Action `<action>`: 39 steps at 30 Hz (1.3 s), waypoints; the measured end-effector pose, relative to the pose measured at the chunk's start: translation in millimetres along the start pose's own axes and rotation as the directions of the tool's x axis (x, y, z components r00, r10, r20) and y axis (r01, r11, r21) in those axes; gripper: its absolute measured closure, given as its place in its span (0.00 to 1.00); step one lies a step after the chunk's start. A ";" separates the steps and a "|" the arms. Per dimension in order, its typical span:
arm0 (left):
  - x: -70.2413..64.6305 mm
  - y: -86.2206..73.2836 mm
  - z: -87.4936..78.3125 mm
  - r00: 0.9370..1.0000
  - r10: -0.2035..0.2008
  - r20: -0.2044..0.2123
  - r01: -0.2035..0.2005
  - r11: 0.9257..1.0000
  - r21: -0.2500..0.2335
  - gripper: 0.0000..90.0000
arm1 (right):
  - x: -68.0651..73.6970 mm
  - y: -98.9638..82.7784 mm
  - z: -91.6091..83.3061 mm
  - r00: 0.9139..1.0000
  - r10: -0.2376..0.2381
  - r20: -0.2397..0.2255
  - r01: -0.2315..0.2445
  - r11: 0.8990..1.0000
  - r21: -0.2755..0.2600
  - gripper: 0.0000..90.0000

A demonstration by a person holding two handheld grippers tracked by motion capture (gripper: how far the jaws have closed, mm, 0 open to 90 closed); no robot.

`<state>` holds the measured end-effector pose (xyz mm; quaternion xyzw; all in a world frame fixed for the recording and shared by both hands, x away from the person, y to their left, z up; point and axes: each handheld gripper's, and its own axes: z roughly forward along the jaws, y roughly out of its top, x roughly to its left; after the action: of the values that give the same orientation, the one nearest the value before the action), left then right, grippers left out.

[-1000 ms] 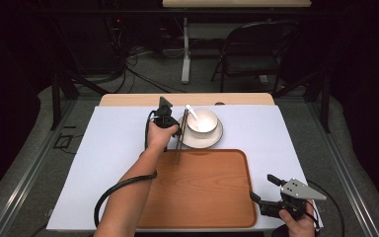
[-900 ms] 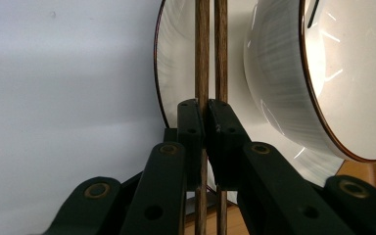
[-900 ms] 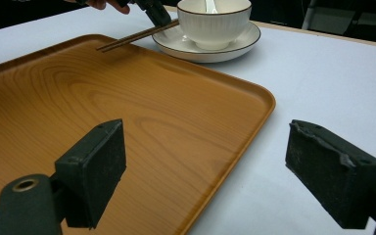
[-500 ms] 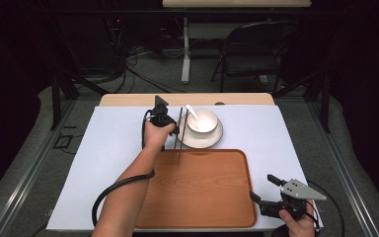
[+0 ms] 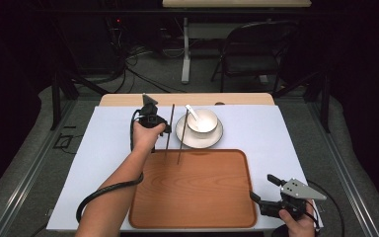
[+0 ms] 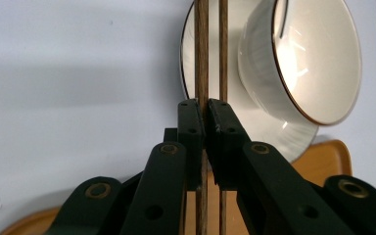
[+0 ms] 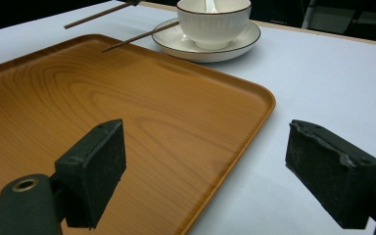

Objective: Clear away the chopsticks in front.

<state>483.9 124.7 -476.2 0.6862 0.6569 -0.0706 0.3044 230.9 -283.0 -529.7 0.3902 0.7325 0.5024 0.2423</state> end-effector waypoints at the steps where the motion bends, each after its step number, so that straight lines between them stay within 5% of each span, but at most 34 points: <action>1: -0.1 -4.2 -3.7 1.000 0.003 0.005 -0.003 1.000 -0.003 0.94 | -0.1 0.0 -0.1 1.000 -0.001 0.000 0.001 1.000 -0.001 0.17; 11: 15.6 -56.8 -42.1 0.997 0.050 0.051 -0.051 0.999 0.019 0.94 | -0.1 0.3 0.3 1.000 0.005 0.000 -0.005 1.000 0.000 0.16; 18: 36.7 -95.6 -57.0 0.997 0.028 0.075 -0.030 0.999 0.029 0.94 | 0.2 0.6 1.0 1.000 0.008 0.003 -0.008 1.000 0.002 0.17; 32: 57.0 -145.0 -44.7 0.998 -0.029 0.055 0.024 0.996 0.087 0.94 | 0.4 0.6 0.9 1.000 0.008 0.009 -0.008 1.000 0.000 0.16; 39: 58.8 -149.9 -32.3 0.999 -0.039 0.033 0.035 0.992 0.118 0.94 | 0.4 0.6 0.6 1.000 0.008 0.008 -0.008 1.000 -0.002 0.16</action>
<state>340.0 184.5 -528.1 0.6892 0.6588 -0.1269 0.2738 231.3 -282.2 -529.4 0.3952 0.7295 0.5023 0.2436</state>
